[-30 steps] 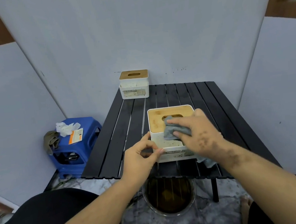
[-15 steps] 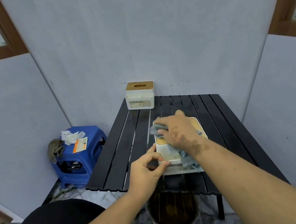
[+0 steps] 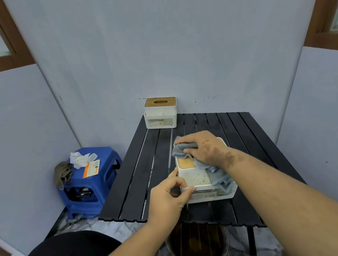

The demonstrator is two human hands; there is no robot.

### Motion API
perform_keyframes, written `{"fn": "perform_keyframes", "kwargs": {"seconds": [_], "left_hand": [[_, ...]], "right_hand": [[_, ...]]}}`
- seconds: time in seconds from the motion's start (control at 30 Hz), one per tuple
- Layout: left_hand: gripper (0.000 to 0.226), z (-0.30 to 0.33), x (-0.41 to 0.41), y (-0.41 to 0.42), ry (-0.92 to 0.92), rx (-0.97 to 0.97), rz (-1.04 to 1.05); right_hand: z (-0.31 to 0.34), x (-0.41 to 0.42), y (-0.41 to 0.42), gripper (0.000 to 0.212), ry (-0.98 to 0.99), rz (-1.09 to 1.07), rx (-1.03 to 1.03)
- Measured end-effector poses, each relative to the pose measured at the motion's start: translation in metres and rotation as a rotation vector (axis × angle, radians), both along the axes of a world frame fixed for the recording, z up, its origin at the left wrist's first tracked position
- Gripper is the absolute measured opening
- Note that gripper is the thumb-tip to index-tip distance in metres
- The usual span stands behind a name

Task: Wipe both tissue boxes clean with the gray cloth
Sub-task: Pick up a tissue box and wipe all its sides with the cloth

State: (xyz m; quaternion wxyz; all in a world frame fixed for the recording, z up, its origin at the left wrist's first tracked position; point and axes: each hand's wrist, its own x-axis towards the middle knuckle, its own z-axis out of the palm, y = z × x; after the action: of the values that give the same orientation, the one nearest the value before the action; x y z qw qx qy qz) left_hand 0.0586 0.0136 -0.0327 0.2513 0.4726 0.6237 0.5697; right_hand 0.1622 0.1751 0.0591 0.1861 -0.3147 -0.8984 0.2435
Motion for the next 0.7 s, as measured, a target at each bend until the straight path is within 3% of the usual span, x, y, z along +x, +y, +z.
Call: {"fn": "perform_keyframes", "kwargs": {"seconds": [0.23, 0.57, 0.7], "left_hand": [[0.029, -0.001, 0.003, 0.001, -0.001, 0.021, -0.029], [0.030, -0.005, 0.000, 0.003, 0.053, 0.014, -0.063], [0.031, 0.001, 0.000, 0.003, 0.077, 0.007, -0.050]], "right_hand": [[0.014, 0.068, 0.037, 0.037, -0.097, -0.104, -0.014], [0.007, 0.131, -0.005, 0.046, 0.038, -0.040, -0.127], [0.007, 0.118, -0.030, 0.039, -0.022, -0.060, -0.004]]}}
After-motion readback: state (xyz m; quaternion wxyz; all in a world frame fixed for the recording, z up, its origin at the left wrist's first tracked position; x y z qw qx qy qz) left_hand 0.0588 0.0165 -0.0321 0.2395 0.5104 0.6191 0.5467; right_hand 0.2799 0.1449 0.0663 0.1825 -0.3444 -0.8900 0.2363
